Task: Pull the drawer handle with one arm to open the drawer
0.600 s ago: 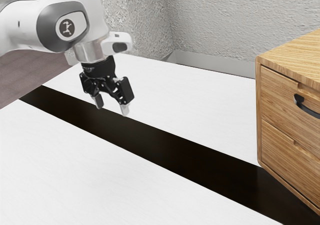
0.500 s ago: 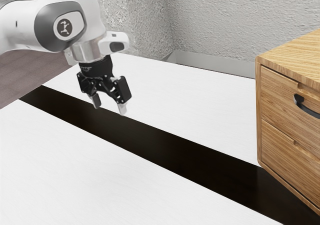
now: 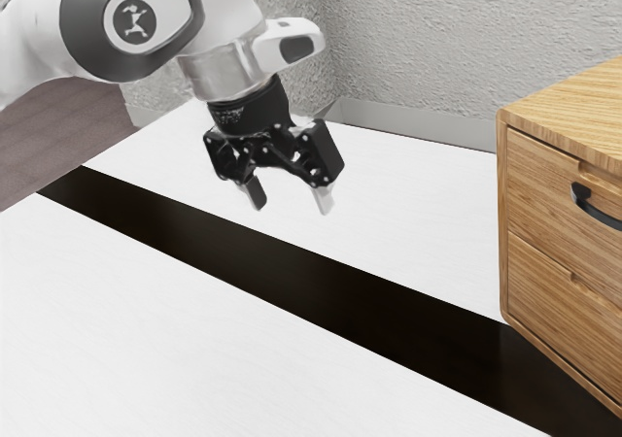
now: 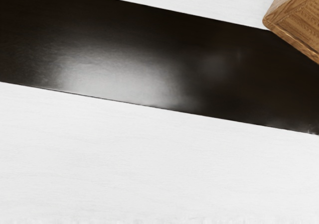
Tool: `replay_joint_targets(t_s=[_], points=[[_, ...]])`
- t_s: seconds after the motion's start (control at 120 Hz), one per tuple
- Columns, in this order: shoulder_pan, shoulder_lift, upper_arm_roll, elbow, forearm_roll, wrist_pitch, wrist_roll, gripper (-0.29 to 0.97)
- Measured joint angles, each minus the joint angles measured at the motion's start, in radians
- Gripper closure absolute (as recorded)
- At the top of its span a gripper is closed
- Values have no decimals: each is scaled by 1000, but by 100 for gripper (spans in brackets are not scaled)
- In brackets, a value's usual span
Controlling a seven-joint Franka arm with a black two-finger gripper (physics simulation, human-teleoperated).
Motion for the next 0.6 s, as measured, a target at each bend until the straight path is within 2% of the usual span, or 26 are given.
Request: replay_joint_targets(t_s=[0.067, 0.133, 0.2, 0.258, 0.325, 0.492, 0.55, 0.6], points=[[-59, -4, -53, 2, 74, -9, -134, 0], [-142, -6, -70, 4, 124, -15, -254, 0], [-214, -8, -69, 4, 124, -18, -363, 0], [-238, -22, -74, 4, 119, -22, -458, 0], [-205, -33, -77, 4, 110, -26, -560, 0], [0, -35, -80, 3, 93, -21, -769, 0], [18, -39, -80, -4, 86, -8, -829, 0], [-12, -73, -80, -49, 83, 20, -876, 0]])
